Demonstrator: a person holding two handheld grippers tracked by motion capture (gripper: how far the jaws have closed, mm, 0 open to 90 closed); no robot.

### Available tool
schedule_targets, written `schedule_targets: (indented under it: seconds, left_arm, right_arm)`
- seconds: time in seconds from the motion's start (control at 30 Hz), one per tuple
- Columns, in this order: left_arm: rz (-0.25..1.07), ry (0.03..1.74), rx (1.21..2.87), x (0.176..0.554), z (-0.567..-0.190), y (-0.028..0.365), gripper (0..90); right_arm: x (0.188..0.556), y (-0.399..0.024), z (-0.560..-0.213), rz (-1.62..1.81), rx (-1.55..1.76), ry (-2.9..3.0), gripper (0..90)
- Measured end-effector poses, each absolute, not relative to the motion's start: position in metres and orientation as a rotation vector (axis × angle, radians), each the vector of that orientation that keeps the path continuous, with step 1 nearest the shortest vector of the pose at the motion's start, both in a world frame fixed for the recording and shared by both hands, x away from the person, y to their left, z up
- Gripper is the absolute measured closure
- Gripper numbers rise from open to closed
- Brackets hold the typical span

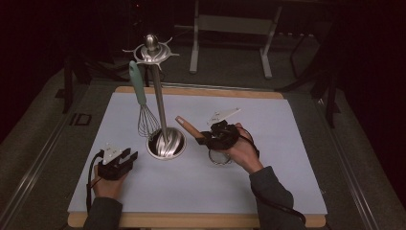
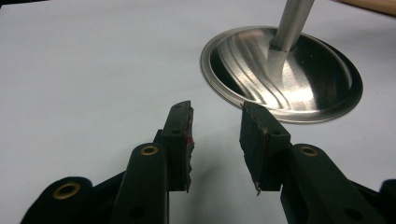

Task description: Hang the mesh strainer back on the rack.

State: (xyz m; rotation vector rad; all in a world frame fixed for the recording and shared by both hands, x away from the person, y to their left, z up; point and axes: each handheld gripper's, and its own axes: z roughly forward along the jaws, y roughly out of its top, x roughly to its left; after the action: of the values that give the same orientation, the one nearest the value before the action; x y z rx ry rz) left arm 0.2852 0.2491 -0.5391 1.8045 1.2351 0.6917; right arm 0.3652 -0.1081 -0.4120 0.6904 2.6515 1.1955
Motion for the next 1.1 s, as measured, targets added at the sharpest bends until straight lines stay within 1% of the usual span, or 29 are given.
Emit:
schedule_targets:
  seconds: [0.3, 0.57, 1.1]
  left_arm:
    - [0.693, 1.236, 1.803, 0.285, -0.539, 0.249, 64.5]
    - [0.693, 1.235, 1.803, 0.285, -0.539, 0.249, 64.5]
    - [0.694, 1.234, 1.801, 0.285, -0.539, 0.249, 64.6]
  right_arm:
    - [0.363, -0.107, -0.409, 1.208, 0.629, 2.629, 70.4]
    - [0.357, -0.106, -0.404, 1.255, 0.493, 2.593, 70.4]
    - [0.355, -0.111, -0.393, 1.402, 0.353, 2.524, 70.4]
